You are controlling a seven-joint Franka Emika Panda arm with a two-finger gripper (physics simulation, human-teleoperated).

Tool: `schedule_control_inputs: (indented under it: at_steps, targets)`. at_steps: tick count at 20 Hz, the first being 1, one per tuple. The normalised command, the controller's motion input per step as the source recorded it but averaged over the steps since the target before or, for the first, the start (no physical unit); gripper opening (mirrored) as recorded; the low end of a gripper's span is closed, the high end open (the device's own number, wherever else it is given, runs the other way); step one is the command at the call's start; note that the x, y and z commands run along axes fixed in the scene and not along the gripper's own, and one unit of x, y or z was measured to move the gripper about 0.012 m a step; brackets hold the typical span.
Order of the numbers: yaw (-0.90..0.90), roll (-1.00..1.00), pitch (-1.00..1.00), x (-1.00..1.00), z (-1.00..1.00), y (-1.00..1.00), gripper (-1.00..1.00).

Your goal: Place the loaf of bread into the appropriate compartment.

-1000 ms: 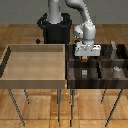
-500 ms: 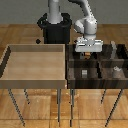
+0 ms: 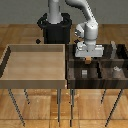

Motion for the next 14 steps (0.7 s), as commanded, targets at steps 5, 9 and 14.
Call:
schedule_control_inputs:
  at_steps: [5, 9, 14]
  targets:
    - [0.0, 0.0, 0.0, 0.0, 0.0, 0.0, 1.0]
    - [0.0, 0.0, 0.0, -0.25, 0.0, 0.0, 1.0]
    - [0.0, 0.0, 0.0, 0.0, 0.0, -0.2, 1.0]
